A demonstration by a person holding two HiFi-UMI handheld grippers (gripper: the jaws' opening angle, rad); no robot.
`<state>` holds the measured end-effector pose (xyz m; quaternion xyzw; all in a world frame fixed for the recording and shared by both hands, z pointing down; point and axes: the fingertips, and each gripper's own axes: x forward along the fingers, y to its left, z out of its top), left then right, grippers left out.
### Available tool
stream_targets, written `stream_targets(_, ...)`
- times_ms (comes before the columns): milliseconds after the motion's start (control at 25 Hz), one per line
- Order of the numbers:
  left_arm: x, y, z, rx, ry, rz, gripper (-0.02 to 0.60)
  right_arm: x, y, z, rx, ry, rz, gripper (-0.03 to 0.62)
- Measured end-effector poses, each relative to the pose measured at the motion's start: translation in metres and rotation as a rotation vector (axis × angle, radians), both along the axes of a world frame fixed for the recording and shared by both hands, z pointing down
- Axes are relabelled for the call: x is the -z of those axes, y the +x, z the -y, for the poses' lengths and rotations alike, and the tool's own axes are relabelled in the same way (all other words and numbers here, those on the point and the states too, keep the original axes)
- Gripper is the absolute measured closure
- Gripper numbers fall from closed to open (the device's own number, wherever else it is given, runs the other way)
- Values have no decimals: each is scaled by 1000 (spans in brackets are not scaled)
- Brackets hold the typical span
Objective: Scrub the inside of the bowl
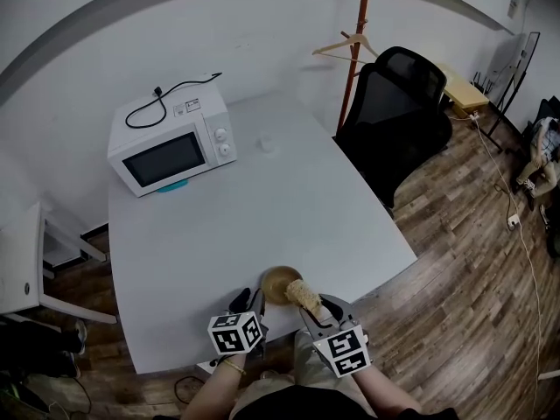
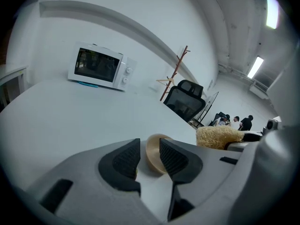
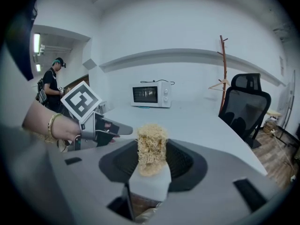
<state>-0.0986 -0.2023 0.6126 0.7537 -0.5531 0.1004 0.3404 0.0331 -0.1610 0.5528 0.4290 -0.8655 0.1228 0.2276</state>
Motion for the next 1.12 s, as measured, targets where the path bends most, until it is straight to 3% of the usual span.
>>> stream_targets(440,43,-9,-43,-3,95,-18,549,31,-16,-29,-41,59,133,428)
stream_targets(840,66,-11,-80,-60,147,-3,563,57,-30,-55,-36,119,213,428)
stream_targets(1120,66,-12,-100,-86,141,-16,563,63,-35,-68,-34,155,216,428)
